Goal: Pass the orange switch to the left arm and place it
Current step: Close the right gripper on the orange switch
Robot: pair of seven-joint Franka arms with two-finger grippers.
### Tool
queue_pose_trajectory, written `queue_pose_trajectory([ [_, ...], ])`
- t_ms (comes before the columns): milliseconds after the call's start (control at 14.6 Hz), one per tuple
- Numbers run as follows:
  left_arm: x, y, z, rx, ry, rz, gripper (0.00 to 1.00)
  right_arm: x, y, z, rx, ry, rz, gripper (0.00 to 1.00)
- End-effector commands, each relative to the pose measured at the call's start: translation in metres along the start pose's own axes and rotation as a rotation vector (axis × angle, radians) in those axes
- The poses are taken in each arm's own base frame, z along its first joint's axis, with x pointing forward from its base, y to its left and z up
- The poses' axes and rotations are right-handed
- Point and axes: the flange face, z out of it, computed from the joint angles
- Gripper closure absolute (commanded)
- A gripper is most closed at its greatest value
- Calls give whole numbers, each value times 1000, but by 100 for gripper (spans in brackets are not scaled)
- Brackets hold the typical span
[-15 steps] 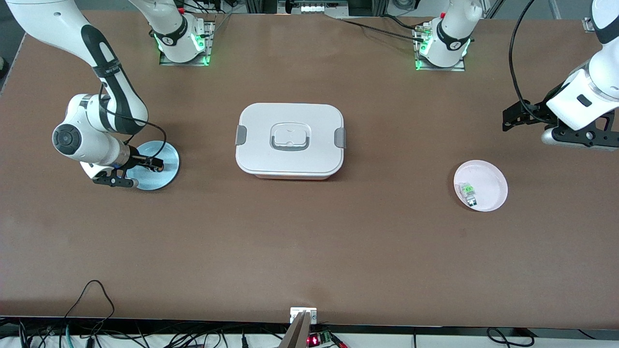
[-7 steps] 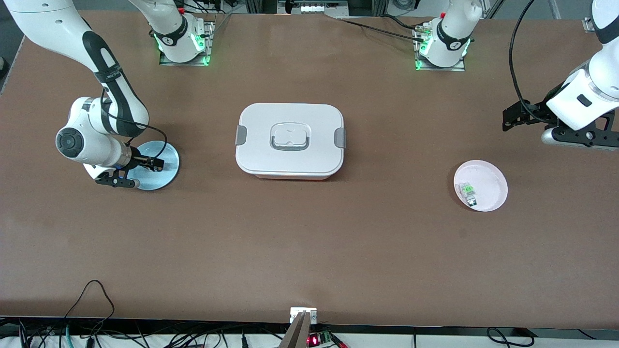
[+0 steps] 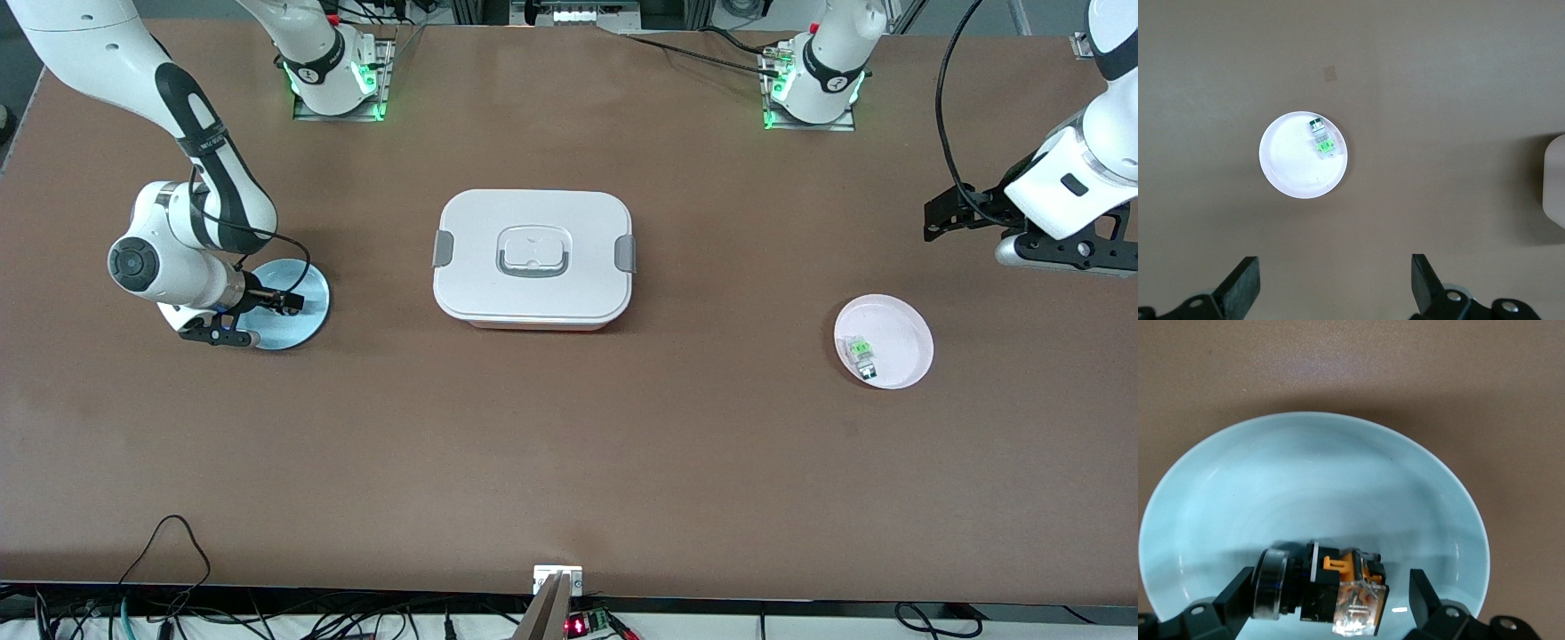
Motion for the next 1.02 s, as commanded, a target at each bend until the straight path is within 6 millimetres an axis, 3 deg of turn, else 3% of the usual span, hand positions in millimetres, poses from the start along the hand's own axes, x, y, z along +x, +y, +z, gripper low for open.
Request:
queue_pose_trajectory([
  [0,1,0,-7,43,-5,4,0,0,0,1,8,8,16,0],
  [820,0,0,-8,43,-4,4,0,-1,-1,3,4,0,54,0],
  [888,1,0,-7,43,-5,4,0,-1,-1,2,4,0,47,5],
  [957,1,0,-6,43,-7,4,0,-1,-1,2,4,-1,43,16],
])
